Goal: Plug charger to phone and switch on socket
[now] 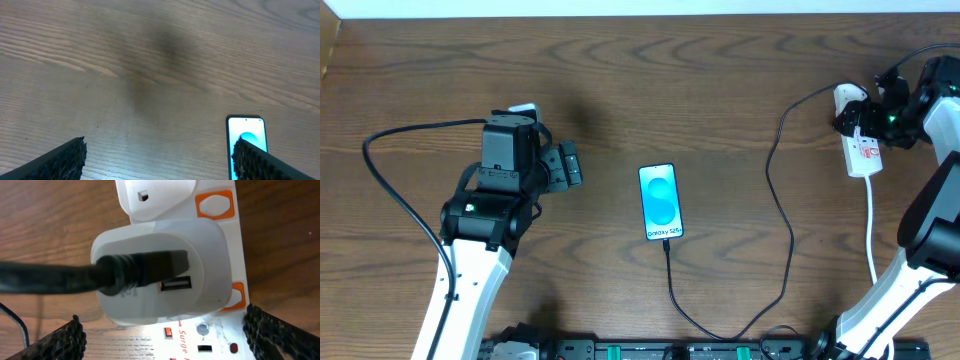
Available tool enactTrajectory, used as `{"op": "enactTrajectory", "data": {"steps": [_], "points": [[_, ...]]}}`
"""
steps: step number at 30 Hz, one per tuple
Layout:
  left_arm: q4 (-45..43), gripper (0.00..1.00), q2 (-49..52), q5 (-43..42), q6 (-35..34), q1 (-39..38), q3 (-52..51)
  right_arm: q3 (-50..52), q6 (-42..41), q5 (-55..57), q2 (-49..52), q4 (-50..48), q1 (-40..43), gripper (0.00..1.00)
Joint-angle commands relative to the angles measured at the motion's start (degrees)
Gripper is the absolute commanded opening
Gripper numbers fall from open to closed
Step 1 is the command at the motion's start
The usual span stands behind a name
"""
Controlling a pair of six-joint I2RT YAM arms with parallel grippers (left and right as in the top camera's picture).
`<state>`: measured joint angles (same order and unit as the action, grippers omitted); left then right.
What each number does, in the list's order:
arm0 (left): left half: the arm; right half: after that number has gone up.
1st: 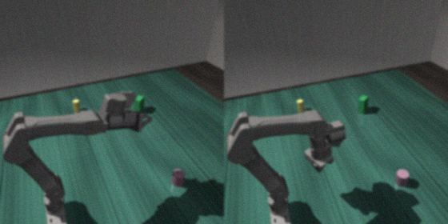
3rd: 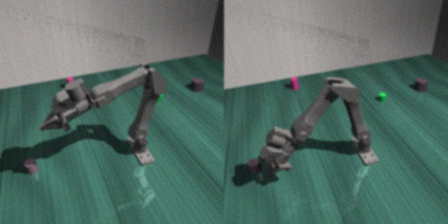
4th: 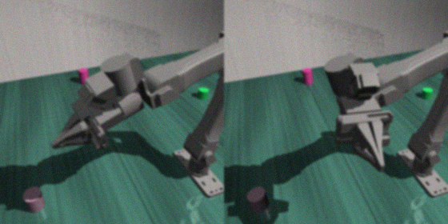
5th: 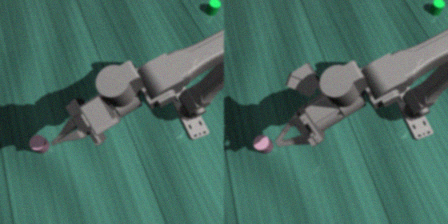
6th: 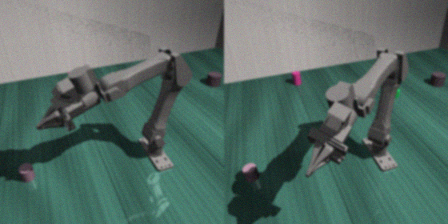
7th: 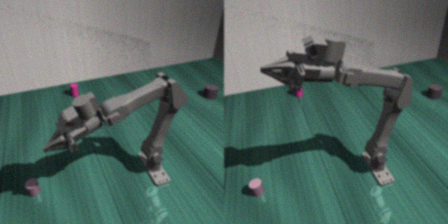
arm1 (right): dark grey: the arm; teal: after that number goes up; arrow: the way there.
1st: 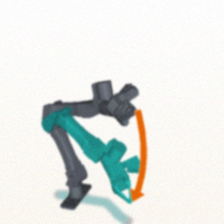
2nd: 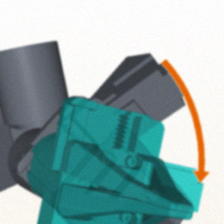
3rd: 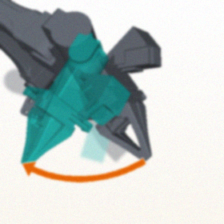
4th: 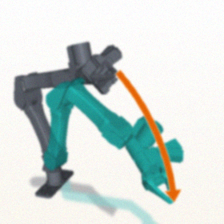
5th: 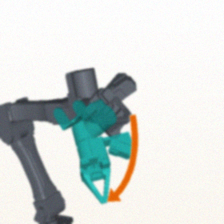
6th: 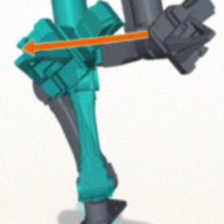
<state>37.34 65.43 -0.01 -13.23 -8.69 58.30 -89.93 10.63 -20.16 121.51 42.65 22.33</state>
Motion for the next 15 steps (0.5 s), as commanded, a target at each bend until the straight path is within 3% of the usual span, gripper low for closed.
{"op": "enactTrajectory", "data": {"steps": [1,15], "points": [[0.17,0.93,-0.04,0.7,0.74,0.15,-0.33,1.2,-0.76,-2.91,0.76,-0.04,-0.35,0.99],[0.17,0.93,-0.04,0.7,0.74,0.15,-0.33,1.18,-0.96,-5.09,0.76,-4.15,-0.35,0.99]]}}
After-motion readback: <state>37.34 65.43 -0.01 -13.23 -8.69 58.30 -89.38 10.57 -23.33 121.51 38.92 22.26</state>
